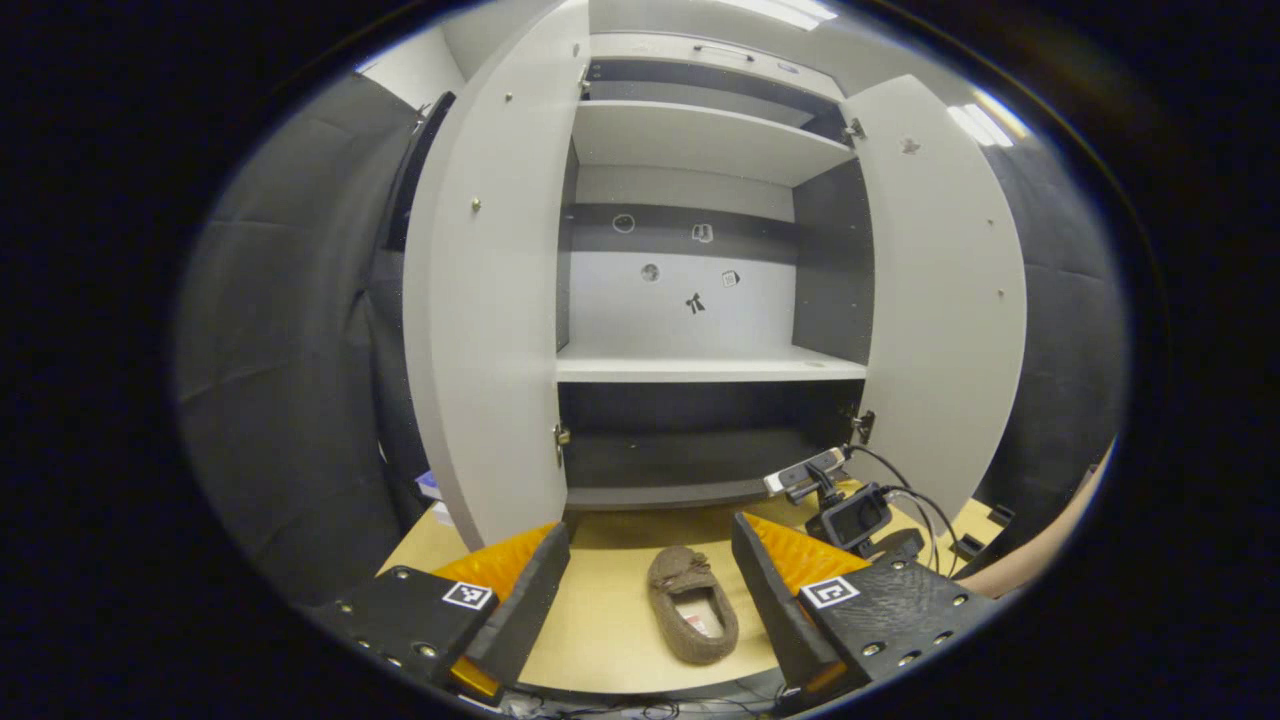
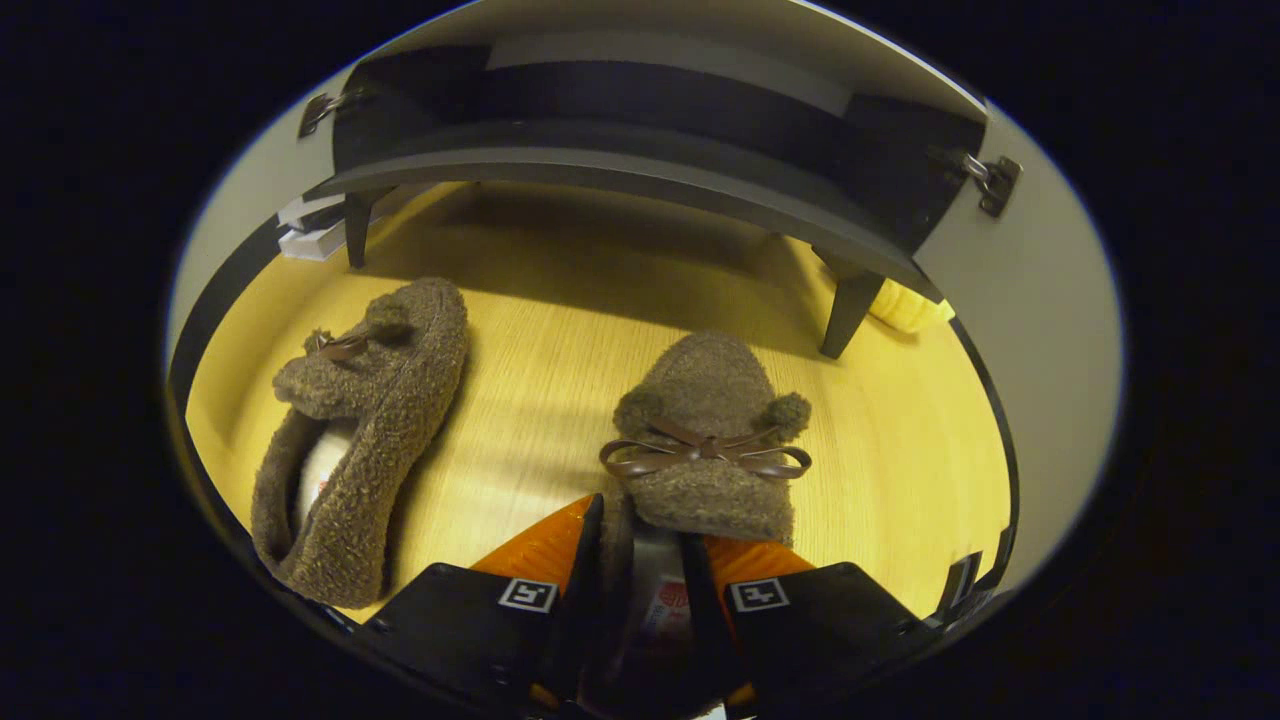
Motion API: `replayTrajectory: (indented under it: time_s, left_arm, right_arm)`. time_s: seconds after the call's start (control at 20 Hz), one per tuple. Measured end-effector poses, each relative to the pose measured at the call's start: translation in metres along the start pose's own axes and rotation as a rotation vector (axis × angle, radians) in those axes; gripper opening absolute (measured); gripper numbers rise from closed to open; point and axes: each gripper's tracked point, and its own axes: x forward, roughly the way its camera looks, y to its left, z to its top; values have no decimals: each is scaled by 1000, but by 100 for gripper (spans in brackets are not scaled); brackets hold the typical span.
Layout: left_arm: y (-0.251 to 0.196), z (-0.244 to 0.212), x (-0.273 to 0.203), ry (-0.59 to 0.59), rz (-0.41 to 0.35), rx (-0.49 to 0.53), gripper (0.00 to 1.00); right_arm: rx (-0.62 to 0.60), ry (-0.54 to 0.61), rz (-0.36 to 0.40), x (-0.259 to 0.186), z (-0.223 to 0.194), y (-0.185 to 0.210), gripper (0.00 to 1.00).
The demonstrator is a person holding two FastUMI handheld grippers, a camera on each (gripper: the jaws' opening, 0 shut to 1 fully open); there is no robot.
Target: Grab one shoe with the right hand and put it into the shoe cabinet, grab the other shoe with the left hand and put it into the shoe cabinet; then close the right door with the right hand and the left door with the left hand.
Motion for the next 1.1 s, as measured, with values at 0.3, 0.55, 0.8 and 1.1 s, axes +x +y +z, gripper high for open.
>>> replayTrajectory:
  time_s: [0.3, 0.55, 0.8, 1.1]
  left_arm:
    - [-13, -5, -2, -4, -28, 3, 96]
    - [-22, -7, -8, -4, -38, -18, 95]
    - [-19, -13, -15, 12, -25, -14, 95]
    - [-17, -9, -14, -3, -13, 5, 95]
  right_arm:
    - [-17, 25, -31, -5, 1, -5, 23]
    - [-72, 31, -4, -14, -9, -8, 2]
    - [-13, -9, 57, -53, -19, -11, 2]
    - [37, -51, 120, -119, -44, -20, 2]
